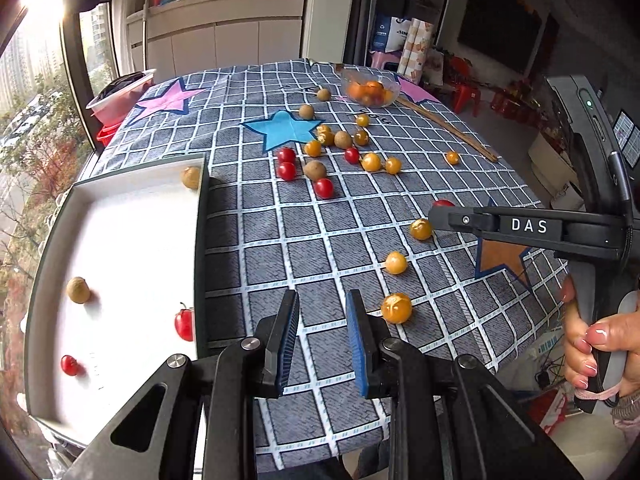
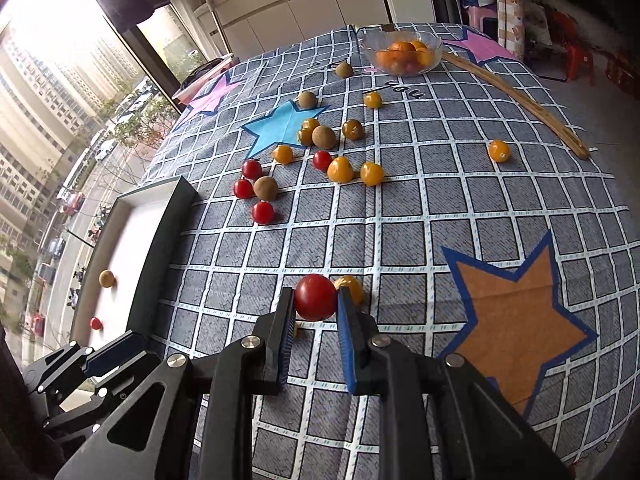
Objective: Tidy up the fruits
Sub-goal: 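Lift the yellow tomato with the left gripper while the right gripper grasps a red tomato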
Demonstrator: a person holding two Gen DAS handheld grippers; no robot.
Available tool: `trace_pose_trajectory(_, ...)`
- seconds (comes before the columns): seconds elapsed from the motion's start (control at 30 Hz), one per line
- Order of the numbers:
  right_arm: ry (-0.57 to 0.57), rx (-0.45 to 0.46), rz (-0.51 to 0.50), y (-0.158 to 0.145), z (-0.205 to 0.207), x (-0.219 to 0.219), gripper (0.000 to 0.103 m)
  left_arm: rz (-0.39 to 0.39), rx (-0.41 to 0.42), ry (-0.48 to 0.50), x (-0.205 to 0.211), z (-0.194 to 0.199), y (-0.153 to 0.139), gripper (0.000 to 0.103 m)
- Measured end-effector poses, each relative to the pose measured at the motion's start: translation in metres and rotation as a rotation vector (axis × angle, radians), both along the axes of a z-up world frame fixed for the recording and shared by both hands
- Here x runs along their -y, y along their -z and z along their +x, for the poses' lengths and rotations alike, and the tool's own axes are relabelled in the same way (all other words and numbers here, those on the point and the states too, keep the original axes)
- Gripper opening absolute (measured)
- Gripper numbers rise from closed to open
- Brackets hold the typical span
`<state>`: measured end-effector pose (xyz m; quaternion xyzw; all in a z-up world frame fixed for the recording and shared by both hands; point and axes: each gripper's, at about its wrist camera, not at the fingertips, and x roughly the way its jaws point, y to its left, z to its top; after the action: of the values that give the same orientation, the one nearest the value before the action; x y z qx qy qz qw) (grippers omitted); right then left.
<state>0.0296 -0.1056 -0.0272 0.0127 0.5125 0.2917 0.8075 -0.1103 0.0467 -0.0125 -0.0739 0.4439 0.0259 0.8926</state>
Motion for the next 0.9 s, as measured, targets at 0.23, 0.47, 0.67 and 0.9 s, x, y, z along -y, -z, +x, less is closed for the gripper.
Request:
trace_pose_trajectory(0.23,-0.075,0.026,-0.015,-0.012,-0.028,-0.039,0.022,-0.001,0.014,-0.104,-0.045,-0.03,0.001,0.026)
trace_pose_trajectory(0.47,-0.049,0.038,-0.01,-0.015,-0.042,-0.034,0.022,0.002,0.0,-0.036,-0.033,-0.028,0.008,0.032)
trace_pose_trajectory(0.67,0.066,0.002,-0.023,-0.005,-0.043,0.021,0.022,0.054,0.043,0.095,0.022,-0.001,0.015,0.098)
trace_pose_trajectory(0.9,0.136,-0.024,-0.008,0.002,-0.041,0.06,0.022,0.098,-0.072,0.136,0.058,0.039,0.05,0.084)
